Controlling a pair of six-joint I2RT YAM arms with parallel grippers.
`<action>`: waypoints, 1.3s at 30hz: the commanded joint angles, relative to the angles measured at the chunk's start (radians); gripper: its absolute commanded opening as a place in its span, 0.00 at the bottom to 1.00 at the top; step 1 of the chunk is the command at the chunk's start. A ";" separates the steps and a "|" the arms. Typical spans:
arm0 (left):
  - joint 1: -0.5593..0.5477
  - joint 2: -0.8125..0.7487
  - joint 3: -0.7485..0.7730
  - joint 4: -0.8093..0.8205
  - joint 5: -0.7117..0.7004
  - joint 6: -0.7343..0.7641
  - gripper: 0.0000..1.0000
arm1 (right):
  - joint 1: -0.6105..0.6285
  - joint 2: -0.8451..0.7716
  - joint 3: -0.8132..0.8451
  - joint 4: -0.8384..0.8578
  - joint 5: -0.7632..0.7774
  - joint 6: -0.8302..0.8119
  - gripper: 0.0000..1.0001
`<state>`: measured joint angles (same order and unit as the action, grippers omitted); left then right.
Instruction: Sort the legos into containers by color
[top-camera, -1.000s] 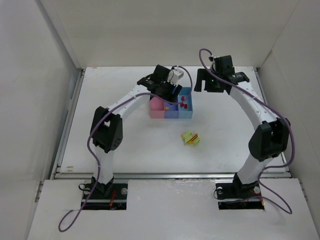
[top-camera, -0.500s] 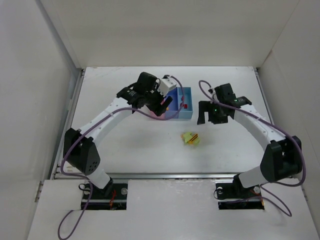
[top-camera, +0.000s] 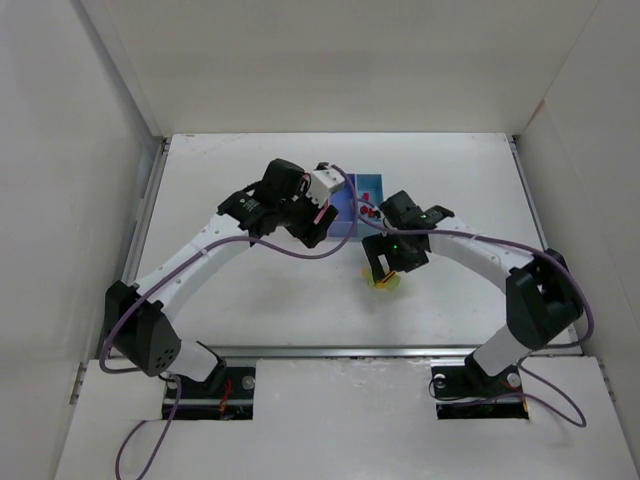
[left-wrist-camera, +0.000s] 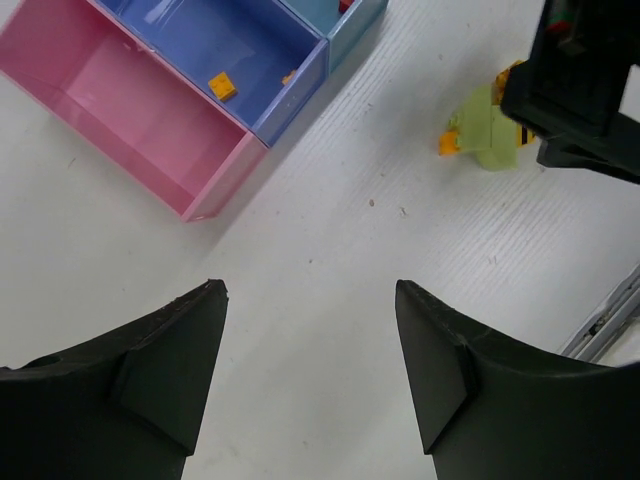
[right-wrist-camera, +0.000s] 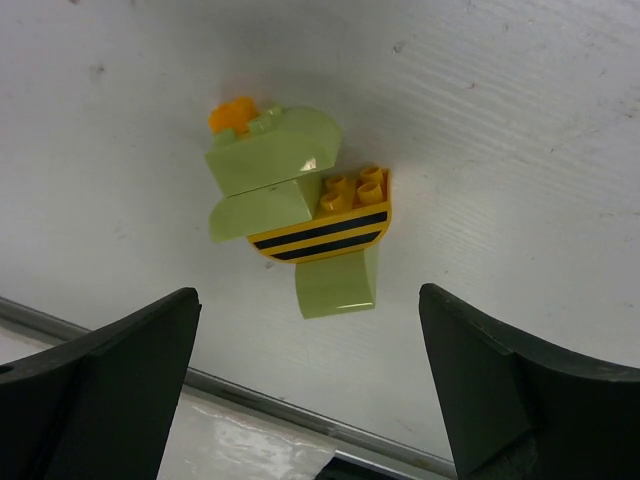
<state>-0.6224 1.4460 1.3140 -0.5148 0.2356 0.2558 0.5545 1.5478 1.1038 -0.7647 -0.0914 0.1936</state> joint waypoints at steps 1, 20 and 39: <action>-0.007 -0.049 -0.022 0.009 -0.007 -0.016 0.65 | 0.041 0.063 0.050 -0.062 0.084 0.007 0.95; -0.007 -0.098 -0.053 0.009 -0.016 -0.016 0.65 | 0.059 0.196 0.093 -0.053 0.157 -0.043 0.58; -0.007 -0.107 -0.071 0.018 -0.025 -0.007 0.65 | 0.078 0.212 0.122 -0.074 0.186 -0.043 0.02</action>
<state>-0.6228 1.3834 1.2583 -0.5121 0.2089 0.2504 0.6235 1.7554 1.1801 -0.8314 0.0654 0.1532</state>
